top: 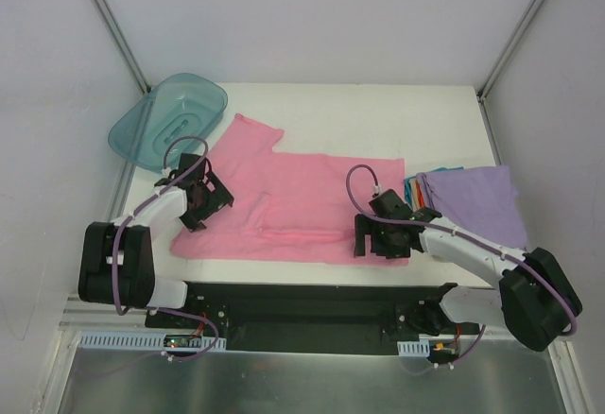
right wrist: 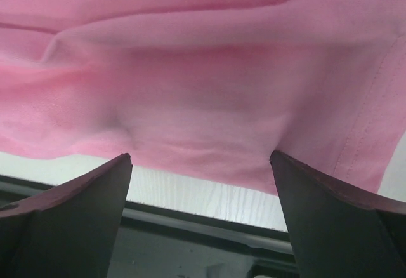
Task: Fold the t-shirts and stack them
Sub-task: Fold the flattened tshirt in 1/3 of the way
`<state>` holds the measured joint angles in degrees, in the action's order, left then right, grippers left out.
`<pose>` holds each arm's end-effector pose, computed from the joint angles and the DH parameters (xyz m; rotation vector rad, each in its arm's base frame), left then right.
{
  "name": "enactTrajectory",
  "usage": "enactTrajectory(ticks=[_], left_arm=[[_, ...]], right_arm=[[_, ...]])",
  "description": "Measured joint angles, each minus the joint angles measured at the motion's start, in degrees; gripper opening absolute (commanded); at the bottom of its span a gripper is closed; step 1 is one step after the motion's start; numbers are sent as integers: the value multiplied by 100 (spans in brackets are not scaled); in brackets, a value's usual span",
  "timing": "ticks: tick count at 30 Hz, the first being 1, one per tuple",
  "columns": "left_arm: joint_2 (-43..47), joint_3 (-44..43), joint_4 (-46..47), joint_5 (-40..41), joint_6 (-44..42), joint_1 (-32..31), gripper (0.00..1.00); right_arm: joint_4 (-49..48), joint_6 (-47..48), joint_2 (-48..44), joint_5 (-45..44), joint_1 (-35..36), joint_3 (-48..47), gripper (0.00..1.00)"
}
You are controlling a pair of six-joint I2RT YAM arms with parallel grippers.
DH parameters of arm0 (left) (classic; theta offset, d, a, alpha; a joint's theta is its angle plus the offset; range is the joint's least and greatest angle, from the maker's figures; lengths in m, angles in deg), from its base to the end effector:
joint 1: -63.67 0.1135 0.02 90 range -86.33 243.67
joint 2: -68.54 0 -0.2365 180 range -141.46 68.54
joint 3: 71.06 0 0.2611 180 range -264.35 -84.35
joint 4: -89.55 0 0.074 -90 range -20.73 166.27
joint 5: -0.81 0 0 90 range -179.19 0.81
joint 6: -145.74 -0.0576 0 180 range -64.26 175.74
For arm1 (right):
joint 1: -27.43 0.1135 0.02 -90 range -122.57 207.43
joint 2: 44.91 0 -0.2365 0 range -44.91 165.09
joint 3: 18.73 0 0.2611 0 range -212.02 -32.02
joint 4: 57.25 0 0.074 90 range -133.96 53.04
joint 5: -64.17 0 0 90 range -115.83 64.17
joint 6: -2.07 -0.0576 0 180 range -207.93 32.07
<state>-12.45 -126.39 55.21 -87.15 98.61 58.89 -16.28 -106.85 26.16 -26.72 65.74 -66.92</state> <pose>0.2833 -0.0216 0.1201 -0.8727 2.4896 -0.2426 0.1903 0.1492 0.1176 -0.4531 2.6816 0.2840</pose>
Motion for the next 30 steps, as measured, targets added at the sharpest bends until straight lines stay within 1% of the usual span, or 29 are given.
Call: enactTrajectory(ticks=[3,8,12,16,20,24,30], left_arm=[[420,323,-127,79,92,0,99],[1095,761,-695,428,330,2,99],[1318,874,-1102,654,459,37,99],[1261,804,-1298,901,468,39,99],[892,452,-1344,1034,452,39,99],[549,181,-1200,1021,422,39,99],[483,122,-1086,835,398,39,99]], right_arm=[[42,-140,-258,289,-2,179,96],[155,-278,-372,669,-4,251,96],[262,-321,-391,881,-4,245,96],[509,-339,-413,901,0,227,96],[907,-345,-448,756,7,225,96],[1165,-358,-448,660,-26,225,96],[1554,-258,-452,254,-48,111,96]])
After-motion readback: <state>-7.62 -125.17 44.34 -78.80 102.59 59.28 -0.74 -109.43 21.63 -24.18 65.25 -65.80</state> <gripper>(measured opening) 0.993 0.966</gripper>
